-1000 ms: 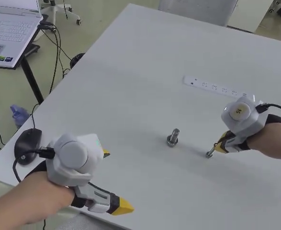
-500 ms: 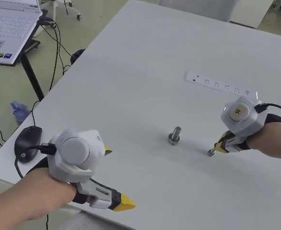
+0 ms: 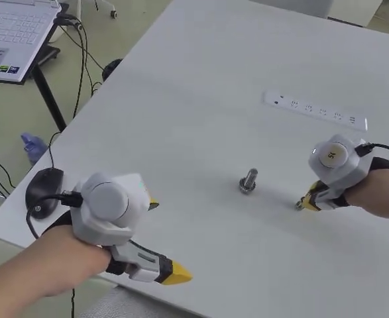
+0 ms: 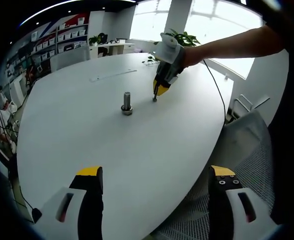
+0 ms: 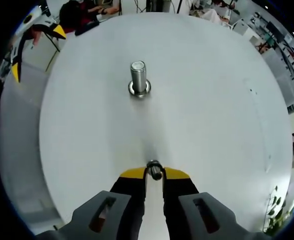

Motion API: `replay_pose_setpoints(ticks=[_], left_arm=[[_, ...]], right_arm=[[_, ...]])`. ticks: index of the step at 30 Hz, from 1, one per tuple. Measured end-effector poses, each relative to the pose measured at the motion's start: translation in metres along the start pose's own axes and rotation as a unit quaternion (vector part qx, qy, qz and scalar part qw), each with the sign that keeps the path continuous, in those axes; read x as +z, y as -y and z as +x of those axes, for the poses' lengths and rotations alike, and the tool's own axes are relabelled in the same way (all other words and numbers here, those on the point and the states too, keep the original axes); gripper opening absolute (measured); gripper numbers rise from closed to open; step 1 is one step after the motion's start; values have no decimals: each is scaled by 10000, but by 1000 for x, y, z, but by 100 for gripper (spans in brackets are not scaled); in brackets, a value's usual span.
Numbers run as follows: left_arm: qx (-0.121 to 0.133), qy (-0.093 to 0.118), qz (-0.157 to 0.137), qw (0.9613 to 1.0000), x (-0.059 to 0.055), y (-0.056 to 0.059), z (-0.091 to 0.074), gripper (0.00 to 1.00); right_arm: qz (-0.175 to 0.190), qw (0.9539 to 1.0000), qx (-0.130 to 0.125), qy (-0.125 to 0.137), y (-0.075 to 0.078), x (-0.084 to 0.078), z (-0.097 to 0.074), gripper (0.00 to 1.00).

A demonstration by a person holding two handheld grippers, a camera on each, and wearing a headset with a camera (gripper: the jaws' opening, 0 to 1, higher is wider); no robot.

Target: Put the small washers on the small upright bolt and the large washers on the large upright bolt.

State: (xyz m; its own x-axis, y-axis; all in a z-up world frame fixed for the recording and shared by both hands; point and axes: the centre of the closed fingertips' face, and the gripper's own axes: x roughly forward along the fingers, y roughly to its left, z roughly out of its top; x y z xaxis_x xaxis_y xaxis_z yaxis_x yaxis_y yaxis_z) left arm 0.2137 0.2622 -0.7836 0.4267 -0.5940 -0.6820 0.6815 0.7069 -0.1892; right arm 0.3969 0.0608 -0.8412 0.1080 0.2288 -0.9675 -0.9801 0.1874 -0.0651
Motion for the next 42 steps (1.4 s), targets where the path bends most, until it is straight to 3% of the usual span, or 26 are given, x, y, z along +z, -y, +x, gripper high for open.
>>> replay_pose_setpoints(ticks=[9,27,30,36,42], left_arm=[[-20,-65,-52,10000,-5,3,2,86],[-53,-88,-71,9999,-6,9,6,84],[-51,-97,-53,9999,-6,10,6,84],[-60,-88,-37,9999,-4,13,5,84],[-34,-35,-3,10000,0,15,2,85]], right_arm=[[45,10000,37,-64,0,-4,11,12],[89,9999,53,-4,3,-6,12,13],[117,9999,64,32,3,-6,11,18],[150,9998,-6,157,5,-5,3,26],[236,9986,-93,470,2,3,-15,31]])
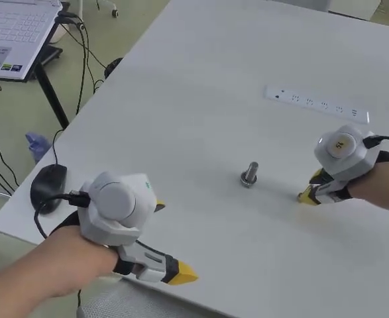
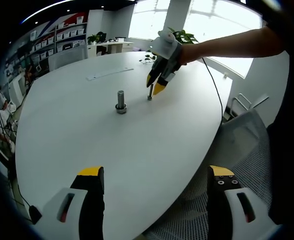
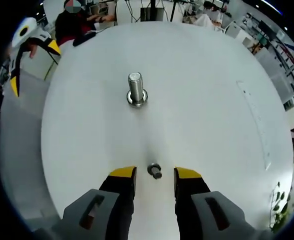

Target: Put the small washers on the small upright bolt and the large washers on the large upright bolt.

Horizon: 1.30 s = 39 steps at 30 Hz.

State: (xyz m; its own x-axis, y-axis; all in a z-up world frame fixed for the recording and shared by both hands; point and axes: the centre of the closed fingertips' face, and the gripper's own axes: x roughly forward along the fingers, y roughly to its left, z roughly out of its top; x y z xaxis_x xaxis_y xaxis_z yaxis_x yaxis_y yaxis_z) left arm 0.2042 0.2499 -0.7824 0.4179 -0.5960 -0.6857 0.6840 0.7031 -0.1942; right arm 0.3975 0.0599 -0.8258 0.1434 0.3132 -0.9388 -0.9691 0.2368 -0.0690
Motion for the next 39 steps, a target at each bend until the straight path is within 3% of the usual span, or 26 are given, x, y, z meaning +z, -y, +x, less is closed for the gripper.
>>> replay_pose_setpoints(ticks=[5,12,16,25,28,35,37,39], left_arm=[[85,119,-54,9999,5,-3,-4,85],[211,330,-127,9992,18,-6,-13,85],[250,421,-189,9986,21,-7,-15,85],[356,522,-170,9979,26,-5,-20,85],[387,593,-228,9972,27,-5,-22,86],[402,771,-432,9953,32,-5,-27,86],[444,794,-380,9951,36,-4,-29,86],[470,808,-383,9949,38,-4,-29,86]], right_arm=[[150,9989,-82,433,-5,10,-15,34],[513,9914,-176,1188,-11,21,-43,39],[904,9795,-216,1786,-15,26,-66,41],[1252,9598,-164,2506,-39,20,-101,46],[1426,9474,-110,2864,-53,21,-113,52],[1742,9295,-127,3247,-68,17,-128,60],[2018,9189,-141,3387,-73,15,-133,62],[2141,9149,-134,3420,-79,11,-136,64]])
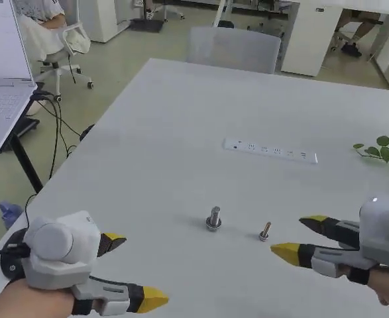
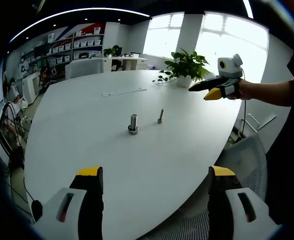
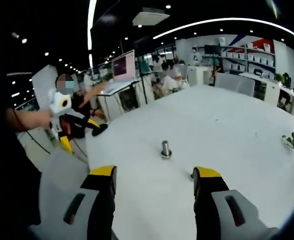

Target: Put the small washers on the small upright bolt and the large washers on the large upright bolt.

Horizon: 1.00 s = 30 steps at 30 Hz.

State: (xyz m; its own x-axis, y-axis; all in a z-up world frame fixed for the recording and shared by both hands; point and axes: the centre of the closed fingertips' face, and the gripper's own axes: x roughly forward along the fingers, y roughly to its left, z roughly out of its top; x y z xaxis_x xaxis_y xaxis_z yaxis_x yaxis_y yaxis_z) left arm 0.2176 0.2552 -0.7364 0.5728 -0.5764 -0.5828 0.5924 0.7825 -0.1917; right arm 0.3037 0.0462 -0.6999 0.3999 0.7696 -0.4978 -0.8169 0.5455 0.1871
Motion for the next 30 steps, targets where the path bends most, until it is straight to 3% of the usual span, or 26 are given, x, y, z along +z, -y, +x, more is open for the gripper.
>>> replay_pose_setpoints(ticks=[6,14,15,18,22,24,28,30], left_arm=[[63,190,-73,9998,7,2,-2,87],[112,313,-167,9993,8,7,-5,88],[132,316,-165,9993,7,8,-5,88],[197,296,-173,9992,6,6,-8,88],[215,421,-286,9985,13,8,-12,88],[261,365,-235,9987,11,8,-12,88],[344,464,-360,9977,11,6,-13,88],[357,455,-368,9976,9,8,-12,88]], right_arm=[[-4,9999,-93,38,-5,-19,-17,68],[538,9972,-281,440,-13,-30,-39,71],[730,9951,-254,620,-16,-27,-40,71],[699,9956,-220,584,-23,-34,-42,74],[883,9944,-127,565,-28,-44,-38,78],[899,9939,-64,631,-32,-42,-39,79],[930,9922,26,832,-34,-36,-42,81],[982,9919,12,803,-33,-39,-43,83]])
